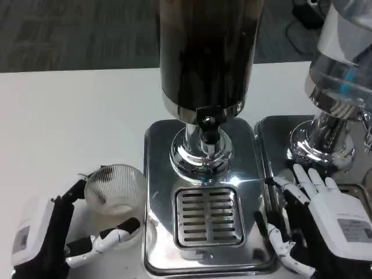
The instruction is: Grasp the cup under the faucet to collect the drink, then remove the cup.
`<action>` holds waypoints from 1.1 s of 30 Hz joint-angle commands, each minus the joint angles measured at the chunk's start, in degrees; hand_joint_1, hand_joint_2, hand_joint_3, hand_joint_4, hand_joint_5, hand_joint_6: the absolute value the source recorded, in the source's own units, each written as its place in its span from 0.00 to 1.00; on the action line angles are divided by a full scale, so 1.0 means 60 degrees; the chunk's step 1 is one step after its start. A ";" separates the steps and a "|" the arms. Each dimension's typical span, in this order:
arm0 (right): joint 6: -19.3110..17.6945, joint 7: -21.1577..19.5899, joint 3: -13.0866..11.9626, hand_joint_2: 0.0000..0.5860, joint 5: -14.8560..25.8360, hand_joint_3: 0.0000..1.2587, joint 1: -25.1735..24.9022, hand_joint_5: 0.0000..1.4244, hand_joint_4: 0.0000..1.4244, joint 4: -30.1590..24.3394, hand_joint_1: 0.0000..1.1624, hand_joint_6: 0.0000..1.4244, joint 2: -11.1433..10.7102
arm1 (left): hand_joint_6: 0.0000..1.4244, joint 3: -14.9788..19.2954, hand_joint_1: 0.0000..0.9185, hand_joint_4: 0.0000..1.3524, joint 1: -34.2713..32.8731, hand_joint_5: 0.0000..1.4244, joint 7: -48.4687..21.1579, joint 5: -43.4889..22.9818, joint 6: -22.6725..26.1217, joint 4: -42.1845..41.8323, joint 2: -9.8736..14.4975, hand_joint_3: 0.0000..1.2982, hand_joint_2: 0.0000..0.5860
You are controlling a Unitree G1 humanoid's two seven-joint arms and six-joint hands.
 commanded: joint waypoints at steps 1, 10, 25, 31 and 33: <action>0.0047 -0.0033 -0.0073 0.90 0.0009 0.16 0.0110 0.00 0.00 -0.0059 0.31 0.00 -0.0044 | 0.33 -0.0016 0.57 0.27 -0.0229 0.41 0.0363 -0.0009 -0.0406 -0.0108 0.0068 0.27 0.24; 0.0050 -0.0045 -0.0072 0.90 -0.0038 0.16 0.0177 0.00 0.00 -0.0134 0.31 0.00 -0.0036 | 0.33 -0.0191 0.57 0.28 -0.0635 0.42 0.0398 0.0187 -0.0800 -0.0179 0.0268 0.28 0.24; 0.0211 -0.0087 -0.0348 0.90 -0.0111 0.17 0.0401 0.00 0.00 -0.0539 0.31 0.00 0.0033 | 0.35 -0.0843 0.58 0.29 -0.1771 0.42 -0.0257 0.0088 -0.1313 0.0528 0.0152 0.29 0.24; 0.0386 -0.0228 -0.0201 0.90 -0.0238 0.17 0.0547 0.00 0.00 -0.0630 0.31 0.00 0.0318 | 0.35 -0.1193 0.58 0.29 -0.2359 0.42 -0.0349 0.0234 -0.1460 0.1065 0.0030 0.29 0.24; 0.0405 -0.0251 -0.0166 0.90 -0.0286 0.17 0.0573 0.00 0.00 -0.0630 0.31 0.00 0.0398 | 0.35 -0.1268 0.58 0.29 -0.2463 0.42 -0.0347 0.0233 -0.1486 0.1207 -0.0002 0.29 0.24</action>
